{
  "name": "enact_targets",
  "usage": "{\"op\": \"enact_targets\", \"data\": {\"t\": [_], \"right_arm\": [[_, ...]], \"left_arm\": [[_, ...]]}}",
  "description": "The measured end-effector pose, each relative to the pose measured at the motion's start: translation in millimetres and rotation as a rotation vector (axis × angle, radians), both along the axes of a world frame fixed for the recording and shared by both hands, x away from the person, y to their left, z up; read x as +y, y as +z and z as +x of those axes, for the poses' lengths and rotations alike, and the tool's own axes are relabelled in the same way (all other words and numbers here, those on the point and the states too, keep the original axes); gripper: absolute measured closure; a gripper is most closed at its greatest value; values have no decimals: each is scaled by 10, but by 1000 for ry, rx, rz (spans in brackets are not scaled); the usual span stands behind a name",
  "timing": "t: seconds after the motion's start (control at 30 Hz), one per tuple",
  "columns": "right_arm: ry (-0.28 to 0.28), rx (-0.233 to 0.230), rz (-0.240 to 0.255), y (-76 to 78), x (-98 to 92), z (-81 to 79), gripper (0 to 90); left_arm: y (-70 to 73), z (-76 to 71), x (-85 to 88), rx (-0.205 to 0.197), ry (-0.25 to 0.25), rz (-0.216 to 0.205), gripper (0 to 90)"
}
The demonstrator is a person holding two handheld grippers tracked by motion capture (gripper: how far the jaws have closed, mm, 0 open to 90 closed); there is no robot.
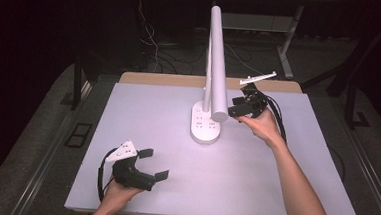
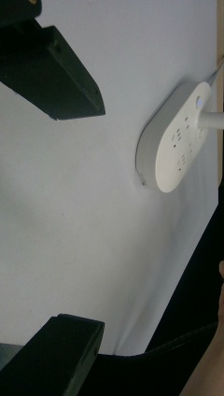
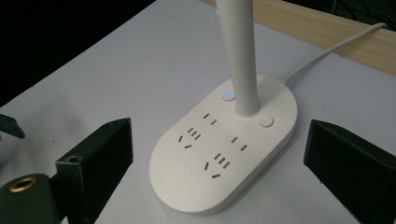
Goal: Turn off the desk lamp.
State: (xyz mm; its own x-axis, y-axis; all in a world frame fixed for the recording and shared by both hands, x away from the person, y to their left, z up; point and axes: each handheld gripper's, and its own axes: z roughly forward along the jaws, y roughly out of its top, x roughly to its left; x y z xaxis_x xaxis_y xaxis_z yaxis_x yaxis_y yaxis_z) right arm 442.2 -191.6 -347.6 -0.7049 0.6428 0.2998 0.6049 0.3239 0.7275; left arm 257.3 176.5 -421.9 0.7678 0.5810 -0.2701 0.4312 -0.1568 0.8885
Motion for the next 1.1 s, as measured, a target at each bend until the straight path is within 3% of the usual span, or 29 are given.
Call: {"op": "enact_targets", "data": {"t": [0.07,0.1,0.3,0.6,1.1], "right_arm": [[-6,5,-12,-29,27,37,98],[-9,10,-15,-43,35,55,159],[-28,7,3,-130,56,149,255],[-60,9,2,-220,112,248,486],[-81,14,63,-374,151,409,891]], "left_arm": [[0,1,3,-1,-2,4,0],[1,-3,-2,1,2,-6,0],[3,-5,7,2,4,-7,0],[1,-11,0,2,-5,-5,0],[-1,-7,4,0,-7,1,0]]}}
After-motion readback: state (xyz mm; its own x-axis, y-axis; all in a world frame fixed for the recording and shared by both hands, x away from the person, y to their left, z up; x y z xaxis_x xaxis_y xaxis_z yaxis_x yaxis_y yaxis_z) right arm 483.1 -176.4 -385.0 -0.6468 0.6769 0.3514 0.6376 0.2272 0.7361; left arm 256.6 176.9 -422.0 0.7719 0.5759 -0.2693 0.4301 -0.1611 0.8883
